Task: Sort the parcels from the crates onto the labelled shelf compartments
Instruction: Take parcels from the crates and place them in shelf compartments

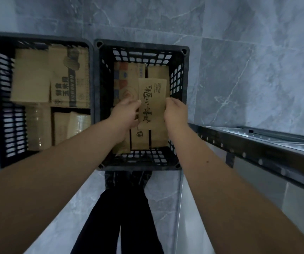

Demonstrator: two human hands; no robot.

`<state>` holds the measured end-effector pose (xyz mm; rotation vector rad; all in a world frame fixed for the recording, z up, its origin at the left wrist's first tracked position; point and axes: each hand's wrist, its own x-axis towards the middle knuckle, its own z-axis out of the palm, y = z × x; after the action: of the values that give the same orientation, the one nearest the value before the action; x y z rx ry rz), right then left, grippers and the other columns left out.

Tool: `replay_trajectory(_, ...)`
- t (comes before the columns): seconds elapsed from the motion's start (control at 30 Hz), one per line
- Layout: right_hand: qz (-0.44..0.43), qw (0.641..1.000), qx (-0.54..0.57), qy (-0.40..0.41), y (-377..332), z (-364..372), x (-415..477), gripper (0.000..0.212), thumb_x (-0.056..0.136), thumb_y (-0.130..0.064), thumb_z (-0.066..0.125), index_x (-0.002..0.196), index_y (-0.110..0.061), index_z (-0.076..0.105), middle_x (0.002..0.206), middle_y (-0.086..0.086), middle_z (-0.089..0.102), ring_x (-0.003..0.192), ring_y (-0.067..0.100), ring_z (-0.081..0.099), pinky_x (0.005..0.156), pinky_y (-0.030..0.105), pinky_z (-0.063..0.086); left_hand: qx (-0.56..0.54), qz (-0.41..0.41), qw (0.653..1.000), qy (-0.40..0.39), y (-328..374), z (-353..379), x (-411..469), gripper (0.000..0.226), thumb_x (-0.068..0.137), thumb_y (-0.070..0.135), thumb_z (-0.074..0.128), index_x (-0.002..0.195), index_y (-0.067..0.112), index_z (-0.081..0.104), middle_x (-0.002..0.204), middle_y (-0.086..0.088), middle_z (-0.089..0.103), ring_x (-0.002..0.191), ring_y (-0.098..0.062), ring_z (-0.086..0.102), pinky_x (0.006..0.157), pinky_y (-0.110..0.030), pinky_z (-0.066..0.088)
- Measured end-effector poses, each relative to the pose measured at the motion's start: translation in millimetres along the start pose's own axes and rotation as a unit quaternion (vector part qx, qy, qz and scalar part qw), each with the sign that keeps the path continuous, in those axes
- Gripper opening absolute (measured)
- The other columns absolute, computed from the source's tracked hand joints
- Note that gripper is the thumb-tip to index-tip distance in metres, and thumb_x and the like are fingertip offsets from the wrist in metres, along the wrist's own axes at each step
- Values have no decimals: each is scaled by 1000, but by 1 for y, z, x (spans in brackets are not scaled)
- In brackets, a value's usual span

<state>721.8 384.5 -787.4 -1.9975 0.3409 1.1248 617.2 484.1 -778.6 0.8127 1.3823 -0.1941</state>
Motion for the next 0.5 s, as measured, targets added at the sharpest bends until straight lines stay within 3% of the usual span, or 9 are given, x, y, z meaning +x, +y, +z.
replay_trajectory(0.07, 9, 1000, 10, -10, -14, -4, -50, 29, 107, -43, 43, 114, -26, 65, 105, -7, 59, 104, 16, 56, 93, 33, 43, -20, -11, 1000, 2, 5, -18, -47, 38, 107, 40, 56, 143, 28, 56, 125, -3, 71, 112, -22, 70, 85, -36, 61)
replay_trajectory(0.13, 4, 1000, 1, -20, -27, -10, -99, 49, 110, -51, 35, 139, -21, 61, 124, -4, 61, 118, 17, 56, 104, 36, 42, -29, -13, 999, -5, 14, -36, -95, 36, 109, 45, 49, 142, 34, 57, 124, -1, 71, 111, -23, 70, 89, -39, 60)
replay_trajectory(0.2, -2, 1000, 9, -22, -41, -14, -149, 55, 110, -54, 33, 143, -19, 60, 137, 1, 62, 127, 19, 56, 113, 40, 43, -29, -8, 1000, -9, 25, -50, -147, 34, 109, 49, 45, 136, 35, 61, 122, -1, 72, 109, -23, 71, 94, -42, 59)
replay_trajectory(0.27, -9, 999, 49, -12, -52, -20, -193, 53, 108, -54, 37, 133, -20, 69, 133, 2, 69, 123, 19, 63, 111, 45, 50, -25, -2, 1000, -15, 35, -60, -197, 36, 111, 50, 39, 126, 35, 68, 113, 1, 76, 104, -20, 73, 86, -40, 60)
replay_trajectory(0.33, -18, 996, 89, -6, -66, -28, -234, 51, 107, -54, 42, 117, -18, 76, 116, 5, 77, 112, 25, 71, 100, 53, 58, -28, 20, 999, -11, 48, -71, -246, 37, 112, 49, 37, 122, 35, 70, 102, 4, 79, 100, -19, 74, 77, -36, 59)
replay_trajectory(0.5, -20, 990, 137, -28, -119, -56, -326, 48, 107, -51, 45, 89, -14, 70, 100, 11, 79, 101, 33, 75, 96, 57, 59, -52, 94, 994, -24, 83, -107, -347, 34, 112, 42, 41, 121, 25, 69, 110, 2, 79, 108, -22, 72, 86, -40, 58)
